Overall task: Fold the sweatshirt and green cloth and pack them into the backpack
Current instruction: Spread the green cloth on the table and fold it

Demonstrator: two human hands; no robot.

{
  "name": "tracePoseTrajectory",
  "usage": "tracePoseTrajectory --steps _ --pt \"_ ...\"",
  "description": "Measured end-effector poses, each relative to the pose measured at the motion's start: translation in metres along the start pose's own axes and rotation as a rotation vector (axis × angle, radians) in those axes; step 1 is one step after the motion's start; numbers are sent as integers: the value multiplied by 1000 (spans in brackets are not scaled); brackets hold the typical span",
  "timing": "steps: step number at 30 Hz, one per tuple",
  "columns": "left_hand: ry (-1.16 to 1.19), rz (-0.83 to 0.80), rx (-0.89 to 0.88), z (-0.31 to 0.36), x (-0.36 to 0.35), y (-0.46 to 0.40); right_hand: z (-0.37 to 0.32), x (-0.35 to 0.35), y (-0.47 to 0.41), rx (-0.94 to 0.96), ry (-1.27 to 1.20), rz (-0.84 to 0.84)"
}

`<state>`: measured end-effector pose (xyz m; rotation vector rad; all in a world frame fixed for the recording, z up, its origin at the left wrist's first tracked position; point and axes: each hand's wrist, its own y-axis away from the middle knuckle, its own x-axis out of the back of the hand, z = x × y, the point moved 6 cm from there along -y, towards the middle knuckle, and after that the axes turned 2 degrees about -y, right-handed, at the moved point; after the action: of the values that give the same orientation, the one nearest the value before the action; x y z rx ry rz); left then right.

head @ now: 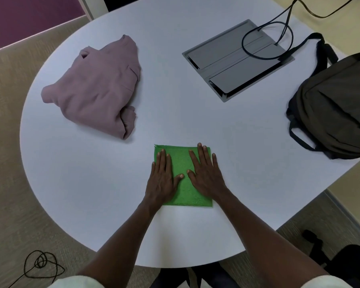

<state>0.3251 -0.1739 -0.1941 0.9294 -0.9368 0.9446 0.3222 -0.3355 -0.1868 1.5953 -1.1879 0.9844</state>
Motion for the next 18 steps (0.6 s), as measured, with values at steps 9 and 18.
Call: tracePoseTrajectory --steps 9,18 --pt "212 157 282 -3 13 79 0 17 60 -349 -147 165" --pt "546 33 702 -12 19 89 8 8 76 -648 -601 -21"
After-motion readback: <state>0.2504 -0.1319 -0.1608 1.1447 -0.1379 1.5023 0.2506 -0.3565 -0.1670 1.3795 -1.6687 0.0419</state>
